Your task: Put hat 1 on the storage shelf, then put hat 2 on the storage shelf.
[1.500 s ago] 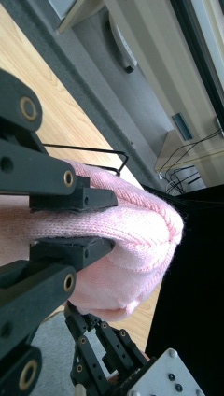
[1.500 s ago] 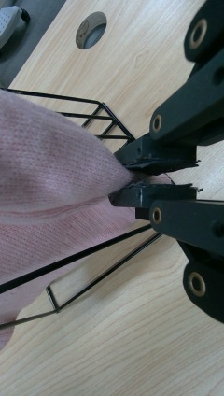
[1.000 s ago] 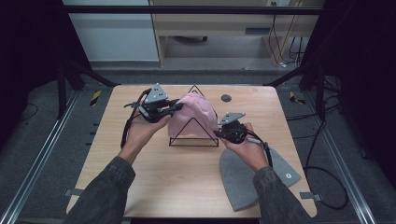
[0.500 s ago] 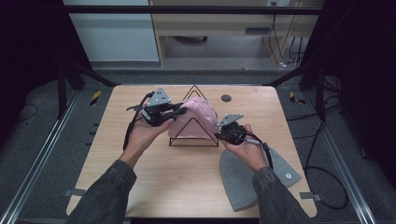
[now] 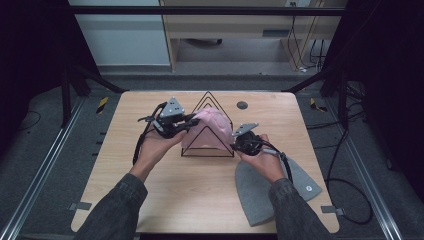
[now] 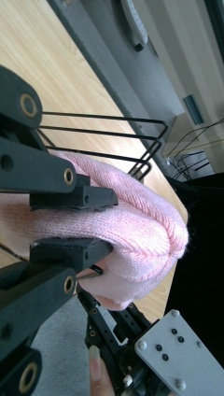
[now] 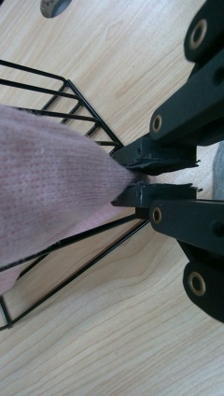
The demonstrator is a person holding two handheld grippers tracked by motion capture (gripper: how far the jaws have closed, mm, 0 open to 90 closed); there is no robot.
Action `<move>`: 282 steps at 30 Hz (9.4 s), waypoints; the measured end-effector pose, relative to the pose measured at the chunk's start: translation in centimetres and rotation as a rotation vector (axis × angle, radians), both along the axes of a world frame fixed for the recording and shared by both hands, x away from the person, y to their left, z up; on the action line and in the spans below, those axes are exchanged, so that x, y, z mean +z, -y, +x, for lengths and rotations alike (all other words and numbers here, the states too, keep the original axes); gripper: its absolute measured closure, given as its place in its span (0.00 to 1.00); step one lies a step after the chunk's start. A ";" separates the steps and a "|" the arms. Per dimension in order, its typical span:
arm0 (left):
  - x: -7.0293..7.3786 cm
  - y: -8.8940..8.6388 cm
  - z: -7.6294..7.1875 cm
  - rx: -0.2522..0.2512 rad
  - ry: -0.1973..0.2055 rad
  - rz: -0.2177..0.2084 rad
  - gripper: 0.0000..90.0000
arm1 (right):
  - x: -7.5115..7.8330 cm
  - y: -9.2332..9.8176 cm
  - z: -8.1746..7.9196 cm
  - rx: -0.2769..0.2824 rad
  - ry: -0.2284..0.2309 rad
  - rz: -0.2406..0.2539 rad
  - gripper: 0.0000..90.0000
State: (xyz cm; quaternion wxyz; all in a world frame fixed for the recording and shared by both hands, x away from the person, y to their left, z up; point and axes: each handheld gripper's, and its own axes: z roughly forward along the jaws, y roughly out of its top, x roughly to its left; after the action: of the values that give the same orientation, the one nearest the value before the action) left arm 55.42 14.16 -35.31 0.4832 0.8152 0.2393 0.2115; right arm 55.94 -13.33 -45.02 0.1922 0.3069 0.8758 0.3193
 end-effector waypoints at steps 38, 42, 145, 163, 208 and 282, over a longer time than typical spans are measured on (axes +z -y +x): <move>-0.1 -1.1 -1.7 0.008 -0.016 -0.034 0.49 | 1.9 1.4 -2.0 -0.049 0.056 0.043 0.39; 0.0 -1.3 -2.4 0.012 -0.002 -0.026 0.43 | 2.5 2.0 -2.5 -0.054 0.052 0.047 0.35; -10.3 -8.4 -8.6 0.140 -0.239 0.213 0.08 | 13.1 7.8 -9.2 0.122 0.032 0.042 0.96; -8.9 -7.6 -9.4 0.064 -0.204 0.132 0.08 | 23.1 2.4 -9.4 0.222 0.153 0.100 0.96; -3.8 -3.5 -8.1 -0.090 -0.171 -0.009 0.11 | 26.4 -4.8 -7.8 0.305 0.194 0.126 0.99; 13.8 -1.7 4.6 0.065 0.023 0.079 0.97 | 26.1 3.2 3.0 -0.007 0.345 0.366 0.99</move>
State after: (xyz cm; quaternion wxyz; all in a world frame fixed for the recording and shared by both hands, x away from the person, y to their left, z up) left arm 60.02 15.91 -21.50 0.4462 0.8230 0.2515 0.2458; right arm 58.90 -16.54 -18.94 0.2813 0.2807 0.7566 0.5193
